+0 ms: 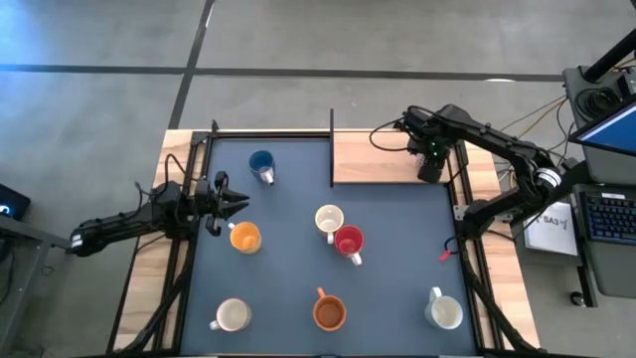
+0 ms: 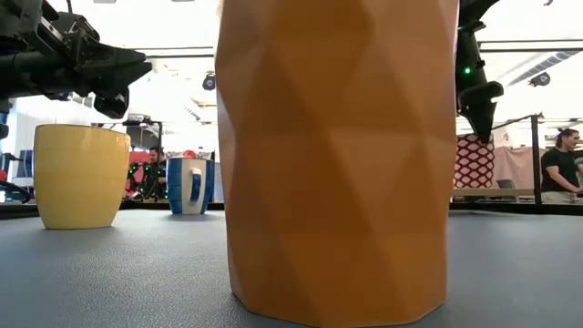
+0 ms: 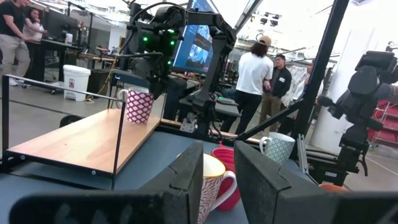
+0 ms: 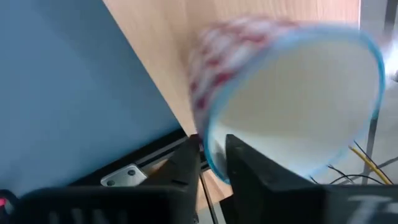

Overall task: Place coffee mugs
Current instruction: Put the red patterned mug on the shelf

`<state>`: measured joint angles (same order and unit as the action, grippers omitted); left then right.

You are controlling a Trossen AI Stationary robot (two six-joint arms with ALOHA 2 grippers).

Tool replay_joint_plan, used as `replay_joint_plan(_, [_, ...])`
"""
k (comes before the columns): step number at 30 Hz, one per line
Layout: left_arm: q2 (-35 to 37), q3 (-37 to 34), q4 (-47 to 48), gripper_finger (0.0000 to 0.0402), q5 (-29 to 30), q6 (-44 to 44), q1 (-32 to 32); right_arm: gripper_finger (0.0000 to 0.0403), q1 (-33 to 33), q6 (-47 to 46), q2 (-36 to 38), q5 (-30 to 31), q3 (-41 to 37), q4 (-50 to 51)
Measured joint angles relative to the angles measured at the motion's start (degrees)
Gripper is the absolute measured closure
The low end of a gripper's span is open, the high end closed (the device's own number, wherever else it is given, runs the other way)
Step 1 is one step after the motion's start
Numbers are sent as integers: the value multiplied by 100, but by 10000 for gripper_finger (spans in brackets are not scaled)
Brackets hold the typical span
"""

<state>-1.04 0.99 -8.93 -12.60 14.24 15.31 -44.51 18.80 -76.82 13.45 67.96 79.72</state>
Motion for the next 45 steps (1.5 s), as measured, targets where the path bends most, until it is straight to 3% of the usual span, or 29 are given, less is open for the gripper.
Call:
replay_joint_plan(3, [0, 0, 0, 329, 0, 0, 0, 386, 0, -142, -2, -22, -6, -22])
replay_joint_plan(10, [0, 0, 0, 329, 0, 0, 2, 389, -146, -1144, -2, -25, -13, -372])
replay_joint_plan(17, [0, 0, 0, 329, 0, 0, 2, 389, -690, -2036, -2, -65, 42, -1054])
replay_joint_plan(22, [0, 0, 0, 329, 0, 0, 0, 389, -1148, -2614, -2, -764, 190, -1427])
replay_joint_plan(25, [0, 0, 0, 329, 0, 1, 2, 389, -1260, -2699, -25, -1049, 237, -1685])
replay_joint_plan(35, [0, 0, 0, 329, 0, 0, 1, 389, -1286, -2413, -544, -1008, 527, -1672])
replay_joint_plan(45, [0, 0, 0, 329, 0, 0, 2, 390, -1288, -2445, -1057, -765, 1384, -559])
